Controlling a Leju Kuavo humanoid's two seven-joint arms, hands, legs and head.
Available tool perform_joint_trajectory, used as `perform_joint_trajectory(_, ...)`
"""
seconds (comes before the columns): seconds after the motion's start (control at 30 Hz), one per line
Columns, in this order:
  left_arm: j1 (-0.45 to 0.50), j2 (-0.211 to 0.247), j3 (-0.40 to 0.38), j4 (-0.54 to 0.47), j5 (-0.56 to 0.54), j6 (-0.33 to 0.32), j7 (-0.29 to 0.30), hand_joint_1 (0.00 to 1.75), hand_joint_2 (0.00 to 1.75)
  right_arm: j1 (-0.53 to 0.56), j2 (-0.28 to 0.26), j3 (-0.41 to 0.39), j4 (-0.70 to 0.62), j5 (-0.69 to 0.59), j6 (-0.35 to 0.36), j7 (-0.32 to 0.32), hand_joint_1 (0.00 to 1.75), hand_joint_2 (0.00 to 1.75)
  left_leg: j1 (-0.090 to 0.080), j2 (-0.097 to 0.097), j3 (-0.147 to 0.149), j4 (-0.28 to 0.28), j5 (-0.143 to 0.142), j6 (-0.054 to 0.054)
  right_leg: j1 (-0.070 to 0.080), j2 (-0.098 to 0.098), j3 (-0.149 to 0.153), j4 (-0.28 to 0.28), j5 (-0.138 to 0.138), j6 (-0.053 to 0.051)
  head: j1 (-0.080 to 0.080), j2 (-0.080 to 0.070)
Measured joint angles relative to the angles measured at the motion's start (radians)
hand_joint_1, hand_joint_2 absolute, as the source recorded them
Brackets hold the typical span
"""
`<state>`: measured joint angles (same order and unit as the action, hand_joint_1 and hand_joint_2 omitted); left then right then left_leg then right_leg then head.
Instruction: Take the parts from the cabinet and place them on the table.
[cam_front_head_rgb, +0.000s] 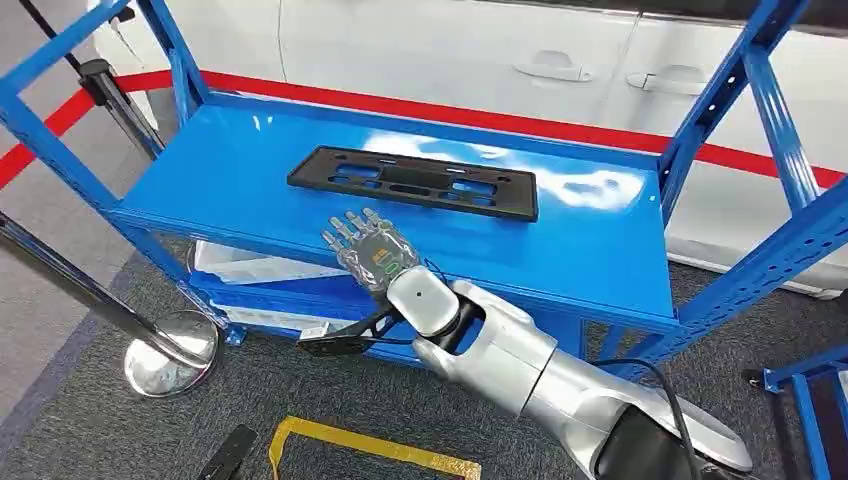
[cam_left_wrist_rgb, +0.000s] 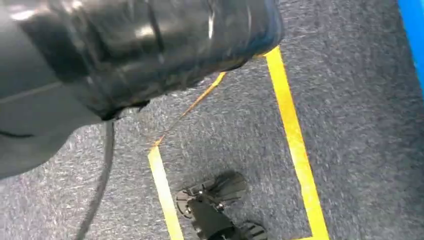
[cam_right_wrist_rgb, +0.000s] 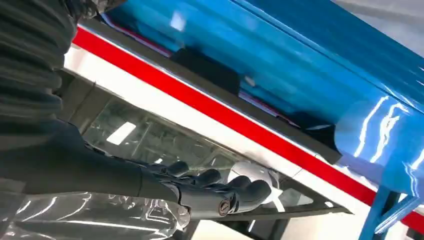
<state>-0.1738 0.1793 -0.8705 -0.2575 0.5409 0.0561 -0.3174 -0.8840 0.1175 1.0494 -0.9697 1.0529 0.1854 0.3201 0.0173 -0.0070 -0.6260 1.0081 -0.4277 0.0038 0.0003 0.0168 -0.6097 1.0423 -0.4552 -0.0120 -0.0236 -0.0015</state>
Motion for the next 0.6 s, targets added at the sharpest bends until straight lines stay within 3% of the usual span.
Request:
perform_joint_trajectory(0.07, 0.0, -0.001, 0.0, 0.0, -0.002, 0.0, 0.0, 0.0, 0.0, 0.0, 0.001, 0.0, 0.006, 0.002, -0.011, 0.002, 0.0, 1.75, 0.002, 0.001, 0.015, -0.01, 0.0, 0.006, -0.002, -0.007, -0.022, 0.054, -0.034, 0.01, 0.003, 0.0)
perform_joint_trajectory(0.13, -0.001, -0.003, 0.0, 0.0, -0.003, -0.001, 0.0, 0.0, 0.0, 0.002, 0.002, 0.001, 0.014, 0.003, -0.034, 0.012, 0.0, 1.75, -0.001, 0.002, 0.018, -0.009, -0.004, 0.013, -0.005, -0.008, -0.101, 0.201, -0.093, 0.015, 0.003, 0.0)
perform_joint_trajectory(0.17, 0.0, -0.004, 0.0, 0.0, -0.003, -0.002, 0.0, 0.0, 0.0, 0.006, 0.002, 0.001, 0.018, 0.003, -0.048, 0.019, 0.0, 1.75, -0.001, 0.002, 0.019, -0.008, -0.007, 0.017, -0.005, -0.008, -0.133, 0.252, -0.102, 0.015, 0.004, 0.0)
perform_joint_trajectory(0.2, 0.003, -0.005, 0.0, 0.0, -0.003, -0.002, 0.0, 0.0, 0.0, 0.01, 0.001, 0.001, 0.023, 0.005, -0.068, 0.027, 0.0, 1.75, -0.002, 0.002, 0.021, -0.007, -0.009, 0.018, -0.005, -0.008, -0.149, 0.266, -0.091, 0.015, 0.004, 0.0)
perform_joint_trajectory(0.23, 0.005, -0.007, 0.0, 0.0, -0.003, -0.002, 0.0, 0.0, 0.0, 0.011, 0.002, 0.001, 0.027, 0.006, -0.092, 0.035, 0.0, 1.75, -0.002, 0.001, 0.024, -0.005, -0.013, 0.018, -0.004, -0.008, -0.142, 0.235, -0.056, 0.012, 0.005, 0.0)
perform_joint_trajectory(0.3, 0.007, -0.01, 0.0, 0.0, -0.006, -0.002, 0.0, 0.0, 0.0, 0.007, 0.002, 0.001, 0.027, 0.013, -0.119, 0.042, 0.0, 1.75, -0.002, 0.0, 0.032, 0.001, -0.024, 0.015, -0.004, -0.008, -0.085, 0.098, 0.034, 0.004, 0.004, 0.0)
perform_joint_trajectory(0.33, 0.006, -0.013, 0.0, 0.0, -0.006, -0.002, 0.0, 0.0, 0.0, 0.004, 0.002, 0.001, 0.027, 0.018, -0.122, 0.046, 0.0, 1.75, -0.002, -0.001, 0.034, 0.005, -0.03, 0.012, -0.002, -0.008, -0.062, 0.034, 0.054, -0.002, 0.005, 0.0)
perform_joint_trajectory(0.37, 0.005, -0.014, 0.0, 0.0, -0.006, -0.002, 0.0, 0.0, 0.0, 0.0, 0.003, 0.001, 0.027, 0.021, -0.123, 0.05, 0.0, 1.75, -0.009, -0.001, 0.029, 0.009, -0.034, 0.005, 0.004, -0.008, -0.044, 0.023, 0.04, -0.003, 0.003, 0.0)
perform_joint_trajectory(0.47, 0.004, -0.016, 0.0, 0.0, -0.008, -0.002, 0.0, 0.0, 0.0, -0.004, 0.008, 0.001, 0.027, 0.034, -0.116, 0.063, 0.0, 1.75, -0.003, 0.0, 0.033, 0.002, -0.037, -0.011, 0.007, -0.001, -0.038, 0.007, 0.028, -0.017, 0.003, 0.0)
perform_joint_trajectory(0.53, 0.002, -0.018, 0.001, 0.0, -0.009, -0.002, 0.0, 0.0, 0.0, -0.007, 0.013, 0.001, 0.027, 0.044, -0.111, 0.071, 0.0, 1.75, -0.001, 0.002, 0.034, 0.011, -0.048, -0.022, -0.003, -0.001, -0.019, -0.009, 0.03, -0.026, 0.002, 0.0)
perform_joint_trajectory(0.6, -0.001, -0.019, 0.001, 0.0, -0.009, -0.002, -0.001, 0.0, 0.0, -0.018, 0.019, 0.001, 0.03, 0.055, -0.098, 0.078, 0.0, 1.75, 0.0, 0.002, -0.018, 0.119, -0.097, -0.031, -0.004, -0.003, -0.01, -0.012, 0.023, -0.036, -0.005, 0.0)
